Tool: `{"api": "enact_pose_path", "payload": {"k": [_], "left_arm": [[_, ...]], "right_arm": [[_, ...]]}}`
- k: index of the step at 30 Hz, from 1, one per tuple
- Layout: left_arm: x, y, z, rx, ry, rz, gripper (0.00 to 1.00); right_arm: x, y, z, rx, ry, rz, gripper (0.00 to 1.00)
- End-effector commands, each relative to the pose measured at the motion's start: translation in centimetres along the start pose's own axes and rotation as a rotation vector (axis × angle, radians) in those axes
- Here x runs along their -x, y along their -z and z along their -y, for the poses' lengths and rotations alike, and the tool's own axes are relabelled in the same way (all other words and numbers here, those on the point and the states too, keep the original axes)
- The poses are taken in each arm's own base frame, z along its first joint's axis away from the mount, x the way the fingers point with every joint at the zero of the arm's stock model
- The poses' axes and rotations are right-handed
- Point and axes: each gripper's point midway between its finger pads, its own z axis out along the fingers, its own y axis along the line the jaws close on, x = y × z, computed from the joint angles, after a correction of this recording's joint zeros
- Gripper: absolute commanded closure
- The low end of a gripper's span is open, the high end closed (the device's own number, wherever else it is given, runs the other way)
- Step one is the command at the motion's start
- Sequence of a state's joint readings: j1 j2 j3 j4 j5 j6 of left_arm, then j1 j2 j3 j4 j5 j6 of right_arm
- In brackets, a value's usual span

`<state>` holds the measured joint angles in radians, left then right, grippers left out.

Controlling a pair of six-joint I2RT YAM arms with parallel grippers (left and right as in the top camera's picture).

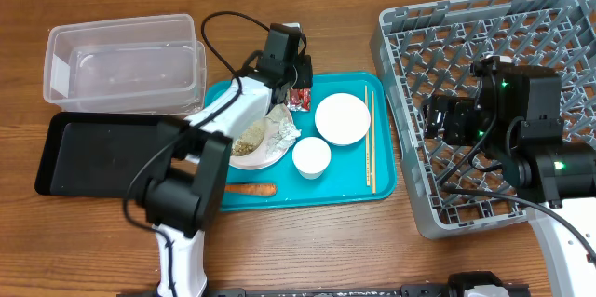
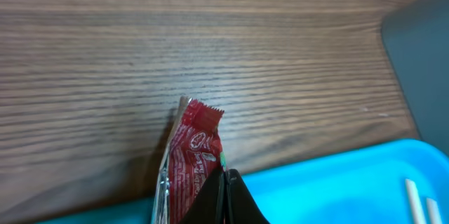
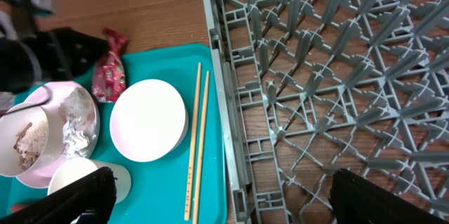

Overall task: Sort waste into correct bins and load items into the dishwasher
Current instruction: 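Carry the red wrapper left and drop it into the clear bin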

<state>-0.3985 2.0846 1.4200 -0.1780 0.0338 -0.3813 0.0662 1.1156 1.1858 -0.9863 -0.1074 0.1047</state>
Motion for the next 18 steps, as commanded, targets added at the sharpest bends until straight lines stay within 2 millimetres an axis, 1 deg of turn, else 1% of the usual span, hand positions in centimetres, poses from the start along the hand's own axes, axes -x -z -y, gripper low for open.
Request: {"api": "enact_pose_path", "payload": {"k": [1,6,11,14,16,18], "left_arm": [[4.3,5.1,1.3,-0.035,-0.025,0.096,0.96],[5.1,8.3,0.4,-0.015,-0.007,0.092,0.96],[6.9,11.8,-1.2,0.004,0.019,0.132,0.96],[8.1,14.4,-3.3,0.034,0.044,0.164,0.96],[8.8,16.1,-5.6,0.078,0.079,0.18,0.96],[9.2,17.7,-8.3,0.137,0.117,0.194,0.96]], "right_arm": [[1.0,0.8,-0.4,0.013,0.005,0.035,0.0],[1.0,0.8,-0.4,0.013,0.005,0.035,0.0],[1.0,0.8,-0.4,0.013,0.005,0.035,0.0],[1.0,0.8,-0.4,0.013,0.005,0.035,0.0],[1.0,0.8,-0.4,0.013,0.005,0.035,0.0],[1.0,0.8,-0.4,0.013,0.005,0.035,0.0]]}}
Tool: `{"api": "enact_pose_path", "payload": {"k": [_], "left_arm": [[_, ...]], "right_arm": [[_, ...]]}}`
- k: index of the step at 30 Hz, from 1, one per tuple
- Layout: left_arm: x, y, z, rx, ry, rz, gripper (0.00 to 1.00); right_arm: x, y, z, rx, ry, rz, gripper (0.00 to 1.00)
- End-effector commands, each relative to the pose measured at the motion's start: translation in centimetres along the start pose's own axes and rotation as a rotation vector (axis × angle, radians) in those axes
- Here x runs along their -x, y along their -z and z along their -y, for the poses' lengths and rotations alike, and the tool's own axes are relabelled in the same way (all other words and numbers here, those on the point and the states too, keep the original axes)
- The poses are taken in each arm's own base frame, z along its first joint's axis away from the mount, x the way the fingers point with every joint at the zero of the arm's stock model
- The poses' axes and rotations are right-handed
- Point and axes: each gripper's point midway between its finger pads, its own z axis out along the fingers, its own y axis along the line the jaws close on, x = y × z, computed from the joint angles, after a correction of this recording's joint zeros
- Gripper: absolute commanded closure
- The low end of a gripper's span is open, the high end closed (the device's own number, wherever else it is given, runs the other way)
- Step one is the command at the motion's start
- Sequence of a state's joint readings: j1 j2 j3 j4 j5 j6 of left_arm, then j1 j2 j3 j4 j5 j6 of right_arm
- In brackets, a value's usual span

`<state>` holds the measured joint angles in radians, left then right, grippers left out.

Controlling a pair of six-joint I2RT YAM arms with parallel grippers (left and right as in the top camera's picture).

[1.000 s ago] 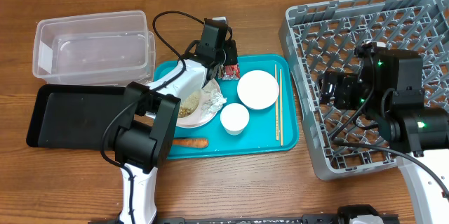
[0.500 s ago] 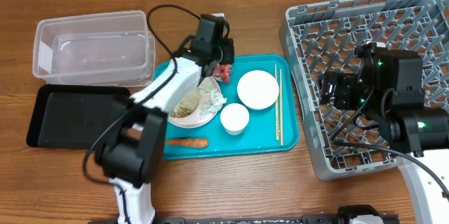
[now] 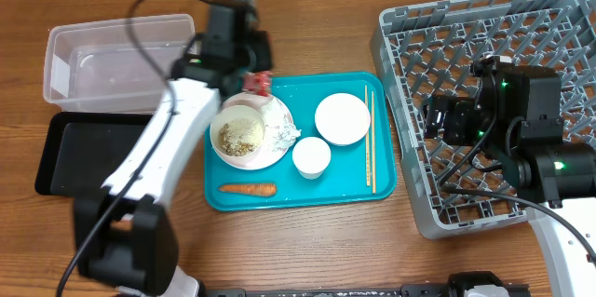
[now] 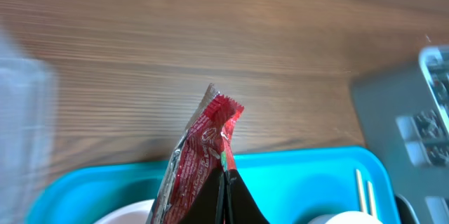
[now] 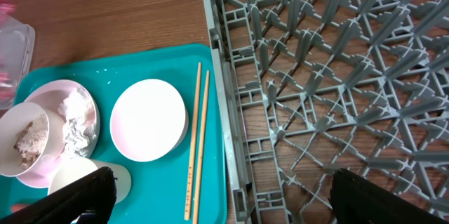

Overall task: Sort waste into correct bins and load items into the dishwasher
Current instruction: 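Carry the red wrapper left and drop it into the clear bin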

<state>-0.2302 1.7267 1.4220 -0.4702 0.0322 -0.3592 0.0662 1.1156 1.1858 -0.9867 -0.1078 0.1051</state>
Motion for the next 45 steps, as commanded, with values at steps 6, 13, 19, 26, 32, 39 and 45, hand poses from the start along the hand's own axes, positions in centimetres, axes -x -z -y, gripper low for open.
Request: {"api": "enact_pose_path", "payload": {"k": [6,13,19,26,32,39,45], "left_arm": [[4.5,6.3,-10.6,0.193,0.095,0.108,0.96],[3.7,7.3,-17.6,0.321,0.205,0.077,0.96],[3.0,6.6,-19.2,0.363,0.216,0.05,0.78],[3.5,6.6,-19.1,0.357,0.211,0.067,0.22],[4.1,8.3,-14.7,0.251,0.142,0.087,0.0],[-0.8,8.5,-13.1,0.276,0.161,-0.098,0.0],[-6.3,10.8,-15.3,0.452,0.385,-0.274,0.0]], "right_arm": [[1.0,0.8,-0.4,0.012,0.005,0.035,0.0],[0.9,0.8,-0.4,0.012,0.005,0.031,0.0],[0.6,0.8,-0.3,0.01,0.003,0.02,0.0],[0.6,0.8,-0.3,0.01,0.003,0.02,0.0],[0.7,0.8,-0.3,0.01,0.004,0.021,0.0],[0.6,0.8,-0.3,0.01,0.004,0.02,0.0],[0.6,0.8,-0.3,0.01,0.004,0.02,0.0]]}}
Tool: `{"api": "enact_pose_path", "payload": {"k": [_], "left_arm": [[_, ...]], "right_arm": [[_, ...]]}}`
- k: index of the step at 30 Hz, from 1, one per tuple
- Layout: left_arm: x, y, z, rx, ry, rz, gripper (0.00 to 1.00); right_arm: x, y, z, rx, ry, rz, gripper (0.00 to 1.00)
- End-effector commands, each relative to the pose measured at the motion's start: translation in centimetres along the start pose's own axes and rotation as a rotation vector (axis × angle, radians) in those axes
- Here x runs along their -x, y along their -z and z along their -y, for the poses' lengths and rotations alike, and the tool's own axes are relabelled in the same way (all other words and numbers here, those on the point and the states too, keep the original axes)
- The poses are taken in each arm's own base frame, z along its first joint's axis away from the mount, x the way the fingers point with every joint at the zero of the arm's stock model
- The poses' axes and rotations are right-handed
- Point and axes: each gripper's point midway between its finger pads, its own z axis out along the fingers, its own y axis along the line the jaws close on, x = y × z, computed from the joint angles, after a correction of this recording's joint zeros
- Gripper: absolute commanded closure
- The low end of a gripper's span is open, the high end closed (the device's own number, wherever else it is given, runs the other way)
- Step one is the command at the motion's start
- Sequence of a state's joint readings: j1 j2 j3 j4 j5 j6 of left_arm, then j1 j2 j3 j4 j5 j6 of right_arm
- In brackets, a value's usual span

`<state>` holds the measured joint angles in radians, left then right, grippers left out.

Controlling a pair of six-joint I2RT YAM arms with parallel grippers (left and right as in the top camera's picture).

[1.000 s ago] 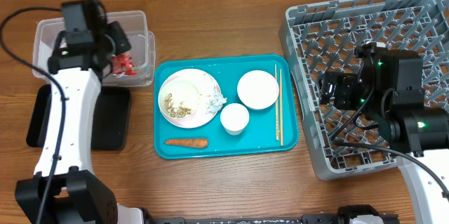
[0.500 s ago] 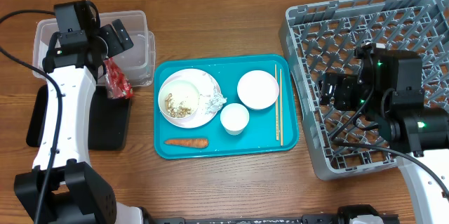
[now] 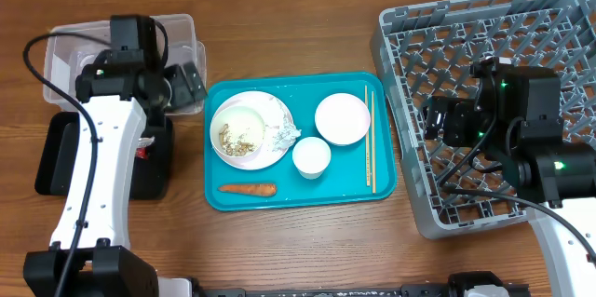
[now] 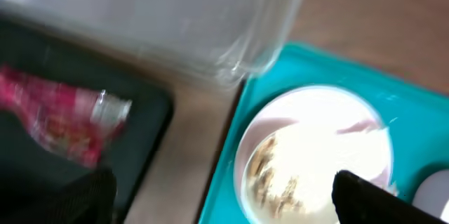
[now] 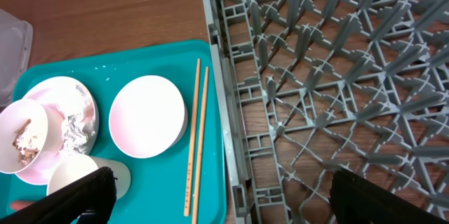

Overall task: Sort waste into correct bins and load items into the dishwasher
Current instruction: 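Carry the red wrapper left and drop it into the clear bin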

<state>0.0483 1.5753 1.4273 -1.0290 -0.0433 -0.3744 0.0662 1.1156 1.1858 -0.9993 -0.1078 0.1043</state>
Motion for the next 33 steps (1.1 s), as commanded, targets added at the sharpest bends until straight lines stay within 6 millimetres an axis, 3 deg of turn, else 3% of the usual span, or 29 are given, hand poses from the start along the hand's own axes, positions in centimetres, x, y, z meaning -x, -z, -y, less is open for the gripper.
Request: {"api": "enact_pose_path", "payload": {"k": [1,8,13,16,24,28,33], "left_arm": [[-0.7,1.0,-2.1,0.083,0.179,-0.012,0.0],[-2.2,2.8,-6.0,0.208,0.43,-0.02,0.0],[-3.4,2.3,-9.0,0.299,0.683,-0.022,0.01],[-4.3,0.5,-11.1,0.327,0.819,-0.028,0.0],[-5.3,-3.7,-14.4,0.335,0.924,0.014,0.02],[-4.1,-5.6,-14.7,0.297,0.89,0.085,0.05],[-4.6,-7.2,-14.8,0.301,0.891,0.078,0.1]], "right_arm": [[0.9,0.8,-0.4,0.012,0.005,0.032,0.0],[0.8,0.8,-0.3,0.011,0.004,0.026,0.0],[0.7,0.8,-0.3,0.01,0.003,0.022,0.0],[0.4,0.8,-0.3,0.009,0.002,0.013,0.0],[0.2,0.8,-0.2,0.007,0.001,0.004,0.0],[0.2,0.8,-0.2,0.007,0.001,0.005,0.0],[0.2,0.8,-0.2,0.007,0.001,0.004,0.0]]}}
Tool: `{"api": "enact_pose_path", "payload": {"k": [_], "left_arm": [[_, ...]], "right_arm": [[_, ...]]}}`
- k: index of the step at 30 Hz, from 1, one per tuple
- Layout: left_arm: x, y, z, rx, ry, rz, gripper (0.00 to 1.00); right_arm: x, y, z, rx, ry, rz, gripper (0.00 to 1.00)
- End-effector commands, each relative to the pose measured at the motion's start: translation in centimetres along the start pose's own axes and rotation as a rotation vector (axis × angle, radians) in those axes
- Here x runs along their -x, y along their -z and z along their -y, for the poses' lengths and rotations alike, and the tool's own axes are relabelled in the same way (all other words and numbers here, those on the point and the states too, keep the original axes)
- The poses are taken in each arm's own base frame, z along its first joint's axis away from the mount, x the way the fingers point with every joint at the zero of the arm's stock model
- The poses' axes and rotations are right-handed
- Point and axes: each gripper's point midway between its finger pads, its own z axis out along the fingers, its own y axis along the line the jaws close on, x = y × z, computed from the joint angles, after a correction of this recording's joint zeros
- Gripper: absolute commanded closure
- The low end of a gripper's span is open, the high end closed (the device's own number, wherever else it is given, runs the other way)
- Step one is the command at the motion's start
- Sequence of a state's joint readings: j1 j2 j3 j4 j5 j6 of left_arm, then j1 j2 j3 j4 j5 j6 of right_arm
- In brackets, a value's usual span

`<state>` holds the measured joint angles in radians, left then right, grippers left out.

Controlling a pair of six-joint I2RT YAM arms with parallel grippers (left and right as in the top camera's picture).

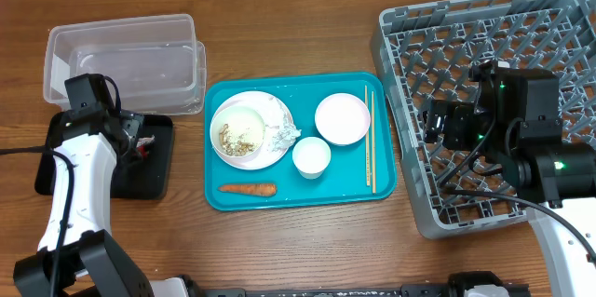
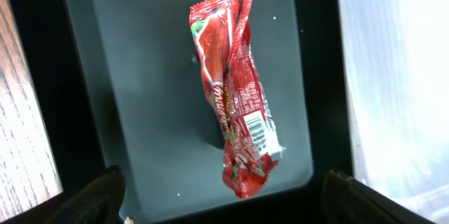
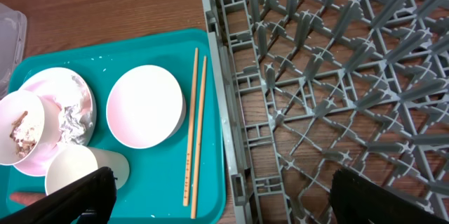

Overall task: Sort waste into correct bins and load items into the dishwasher
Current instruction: 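Carry the red wrapper left and drop it into the clear bin, then move left gripper to the white plate and grasp the crumpled foil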

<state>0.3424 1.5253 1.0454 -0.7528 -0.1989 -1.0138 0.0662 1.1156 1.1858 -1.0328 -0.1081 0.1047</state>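
Note:
A red wrapper [image 2: 235, 90] lies flat in the black bin [image 2: 140, 112], loose. My left gripper [image 2: 228, 206] hangs open above it, and in the overhead view the left gripper [image 1: 126, 131] sits over the black bin [image 1: 154, 174] beside the wrapper [image 1: 145, 143]. On the teal tray [image 1: 345, 183] are a plate with a food bowl [image 1: 240, 130], crumpled foil [image 1: 284, 133], a white bowl [image 1: 342, 118], a cup [image 1: 311, 157], chopsticks [image 1: 370, 139] and a carrot [image 1: 250, 188]. My right gripper [image 3: 224, 206] is open over the grey dish rack [image 3: 337, 76].
A clear plastic container [image 1: 126, 74] stands behind the black bin, its wall showing at the right of the left wrist view. The dish rack [image 1: 494, 74] fills the table's right side, close against the tray's right edge.
My left arm has moved left and toward the table's front, from the clear container's corner to above the black bin. The wrapper lies in the bin as before. The right arm barely moved.
My left gripper was shut on the red wrapper at the tray's back edge. It then held the wrapper up near the clear container. Later the wrapper lay in the black bin and the gripper was open. Now the open gripper looks straight down on it.

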Motion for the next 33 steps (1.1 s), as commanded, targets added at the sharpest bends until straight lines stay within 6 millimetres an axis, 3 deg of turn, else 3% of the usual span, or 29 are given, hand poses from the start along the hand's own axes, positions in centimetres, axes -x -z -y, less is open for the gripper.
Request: {"api": "enact_pose_path", "payload": {"k": [1,8,11,14,19,27,33], "left_arm": [[-0.4,-1.4,-1.1,0.049,-0.016,-0.008,0.11],[-1.7,-3.8,-2.0,0.124,-0.03,-0.064,0.12],[-2.1,-4.8,-2.3,0.148,-0.033,-0.078,0.23],[-2.2,-5.2,-2.3,0.157,-0.036,-0.079,0.58],[-2.1,-5.3,-2.2,0.154,-0.035,-0.076,0.94],[-2.2,-5.2,-2.3,0.157,-0.045,-0.082,0.96],[-1.4,-2.8,-1.9,0.149,-0.089,-0.08,0.96]], "right_arm": [[1.0,0.8,-0.4,0.012,0.006,0.037,0.0],[1.0,0.8,-0.4,0.012,0.006,0.037,0.0],[1.0,0.8,-0.4,0.012,0.006,0.037,0.0],[1.0,0.8,-0.4,0.012,0.006,0.037,0.0],[1.0,0.8,-0.4,0.012,0.006,0.037,0.0],[1.0,0.8,-0.4,0.012,0.006,0.037,0.0],[1.0,0.8,-0.4,0.012,0.006,0.037,0.0]]}}
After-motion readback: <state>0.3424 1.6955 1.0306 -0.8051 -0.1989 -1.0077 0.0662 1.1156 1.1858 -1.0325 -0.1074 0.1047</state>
